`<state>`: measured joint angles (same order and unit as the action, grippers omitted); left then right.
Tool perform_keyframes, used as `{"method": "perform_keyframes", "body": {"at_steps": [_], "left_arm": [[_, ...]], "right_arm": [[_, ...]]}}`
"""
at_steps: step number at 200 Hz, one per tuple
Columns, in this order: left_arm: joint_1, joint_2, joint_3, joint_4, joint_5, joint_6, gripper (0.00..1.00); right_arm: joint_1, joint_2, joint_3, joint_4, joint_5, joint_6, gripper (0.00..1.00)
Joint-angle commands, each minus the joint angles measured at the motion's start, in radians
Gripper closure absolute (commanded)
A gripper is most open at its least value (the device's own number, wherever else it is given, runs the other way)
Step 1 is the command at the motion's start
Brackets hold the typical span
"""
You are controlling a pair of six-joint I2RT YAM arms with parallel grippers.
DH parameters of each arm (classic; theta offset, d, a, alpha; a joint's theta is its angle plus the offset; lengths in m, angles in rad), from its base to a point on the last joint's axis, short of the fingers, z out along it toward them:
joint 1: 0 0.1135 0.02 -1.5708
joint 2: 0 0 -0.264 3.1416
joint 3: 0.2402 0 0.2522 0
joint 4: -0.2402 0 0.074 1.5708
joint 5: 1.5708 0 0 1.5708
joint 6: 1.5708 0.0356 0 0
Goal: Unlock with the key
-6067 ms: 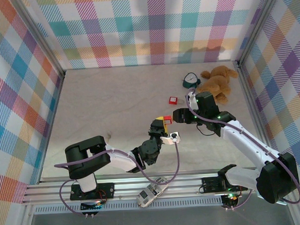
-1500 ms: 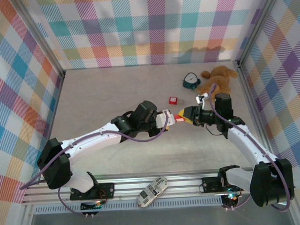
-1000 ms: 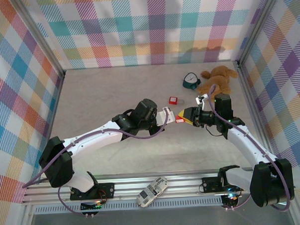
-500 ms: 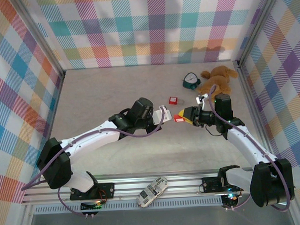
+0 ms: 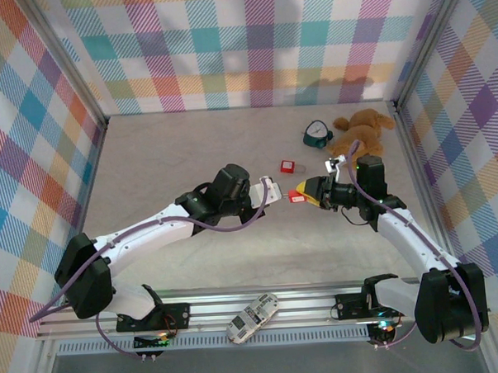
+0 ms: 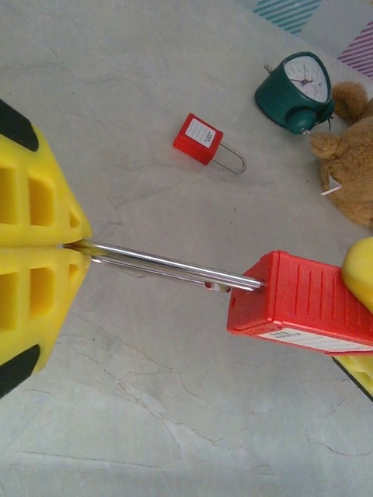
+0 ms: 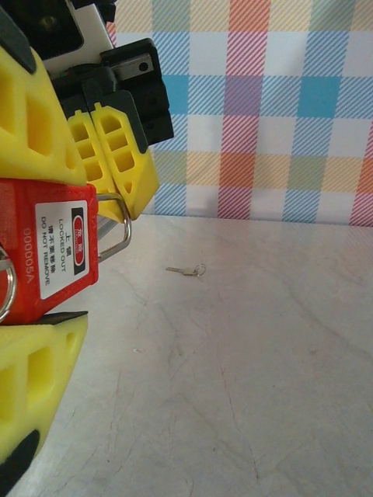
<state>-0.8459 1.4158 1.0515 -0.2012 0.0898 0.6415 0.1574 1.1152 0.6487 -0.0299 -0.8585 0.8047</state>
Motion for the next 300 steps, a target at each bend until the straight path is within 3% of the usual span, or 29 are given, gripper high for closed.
{"method": "perform_keyframes", "body": {"at_steps": [1,21,51,80,100,133,210,264,300], "left_arm": [[0.021,-0.04,-0.005,-0.03,-0.071,-0.017,0.69],[0.013,-0.038,0.03,-0.031,-0.107,-0.032,0.4],[-0.042,-0.025,0.087,-0.01,-0.111,0.003,0.28],[-0.112,0.036,0.145,0.028,-0.086,0.039,0.3],[-0.117,0.073,0.183,0.046,-0.008,0.016,0.33],[-0.117,0.128,0.219,0.045,0.03,0.003,0.38],[-0.108,0.173,0.224,0.025,0.007,-0.02,0.44],[-0.097,0.175,0.21,0.014,0.006,-0.019,0.6],[-0.093,0.182,0.208,0.003,0.018,-0.026,0.59]], "right_arm": [[-0.022,-0.012,0.0,0.012,0.022,-0.001,0.69],[-0.021,-0.017,0.003,0.002,0.022,-0.004,0.69],[-0.009,-0.013,0.002,0.002,0.02,-0.006,0.69],[0.015,-0.006,0.005,0.007,0.023,-0.007,0.69],[0.027,-0.011,0.008,-0.001,0.024,-0.013,0.69],[0.036,-0.027,0.015,-0.012,0.012,-0.018,0.69],[0.039,-0.046,0.016,-0.016,0.012,-0.019,0.69],[0.04,-0.06,0.006,-0.011,0.015,-0.021,0.69],[0.04,-0.068,0.009,-0.01,0.021,-0.019,0.69]]}}
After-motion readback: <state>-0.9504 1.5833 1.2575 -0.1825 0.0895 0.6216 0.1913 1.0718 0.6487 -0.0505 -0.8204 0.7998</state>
